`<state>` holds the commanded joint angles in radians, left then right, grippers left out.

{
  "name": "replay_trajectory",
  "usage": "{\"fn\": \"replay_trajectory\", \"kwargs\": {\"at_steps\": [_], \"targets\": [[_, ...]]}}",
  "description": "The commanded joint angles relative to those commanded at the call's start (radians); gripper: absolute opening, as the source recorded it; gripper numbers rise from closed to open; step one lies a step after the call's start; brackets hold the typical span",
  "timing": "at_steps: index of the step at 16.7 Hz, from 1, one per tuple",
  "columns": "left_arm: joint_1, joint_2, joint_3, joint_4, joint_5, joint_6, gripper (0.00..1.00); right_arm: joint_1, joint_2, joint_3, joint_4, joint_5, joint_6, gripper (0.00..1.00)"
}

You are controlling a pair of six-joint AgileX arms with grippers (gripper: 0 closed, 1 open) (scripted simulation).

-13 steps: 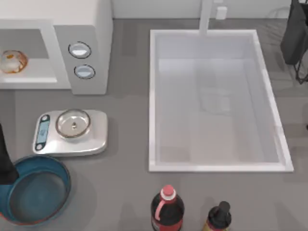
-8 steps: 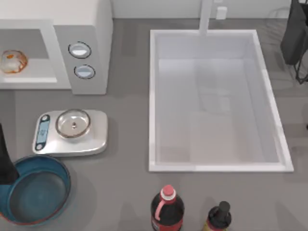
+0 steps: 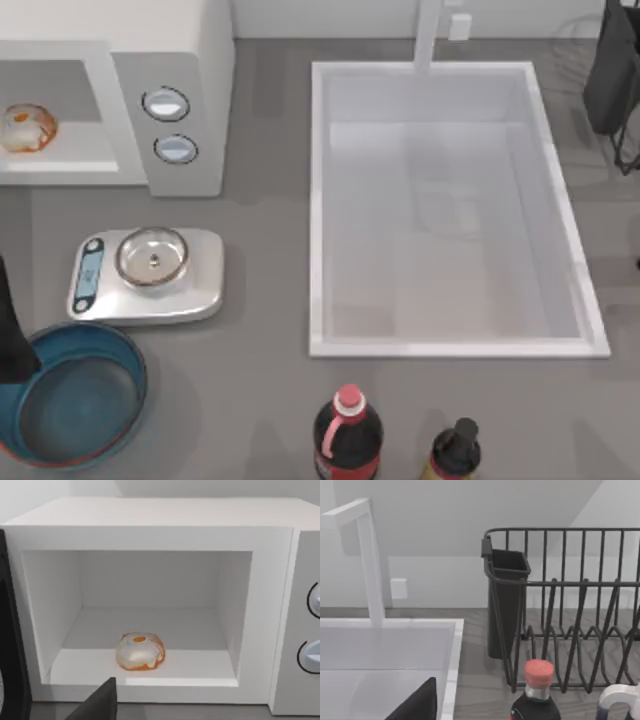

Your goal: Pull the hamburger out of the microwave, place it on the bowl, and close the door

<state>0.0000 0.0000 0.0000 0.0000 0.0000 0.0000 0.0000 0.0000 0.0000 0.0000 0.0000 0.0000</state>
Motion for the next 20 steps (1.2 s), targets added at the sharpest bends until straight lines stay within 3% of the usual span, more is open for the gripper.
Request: {"fn": "replay_trajectory", "kwargs": {"at_steps": [13,20], "targets": [[0.002,0.028,0.012,0.013,0.002,0.001,1.00,0.000,0.000,0.000,0.000,0.000,0.000,1.00],[0.023,0.414,0.171,0.184,0.030,0.011,1.00,0.000,0.000,0.000,0.000,0.000,0.000,1.00]]}}
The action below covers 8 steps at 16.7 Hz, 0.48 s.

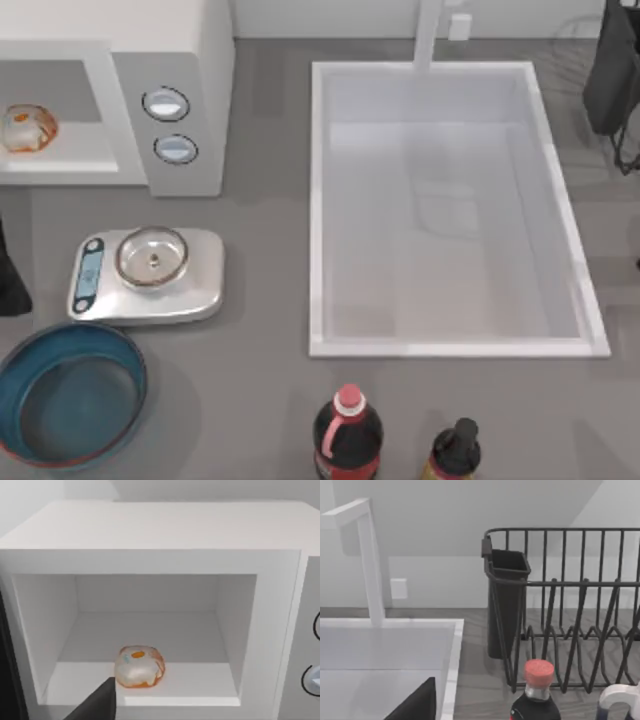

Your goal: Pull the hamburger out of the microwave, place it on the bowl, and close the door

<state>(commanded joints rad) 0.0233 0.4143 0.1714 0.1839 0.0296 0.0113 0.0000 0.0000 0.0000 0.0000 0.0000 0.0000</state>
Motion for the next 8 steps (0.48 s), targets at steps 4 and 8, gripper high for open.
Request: {"fn": "replay_trajectory", "kwargs": {"at_steps": [4,8], "targets": [[0.021,0.363,0.150,0.162,0.026,0.010,1.00,0.000,0.000,0.000,0.000,0.000,0.000,1.00],[0.044,0.776,0.321,0.345,0.055,0.022,1.00,0.000,0.000,0.000,0.000,0.000,0.000,1.00]]}}
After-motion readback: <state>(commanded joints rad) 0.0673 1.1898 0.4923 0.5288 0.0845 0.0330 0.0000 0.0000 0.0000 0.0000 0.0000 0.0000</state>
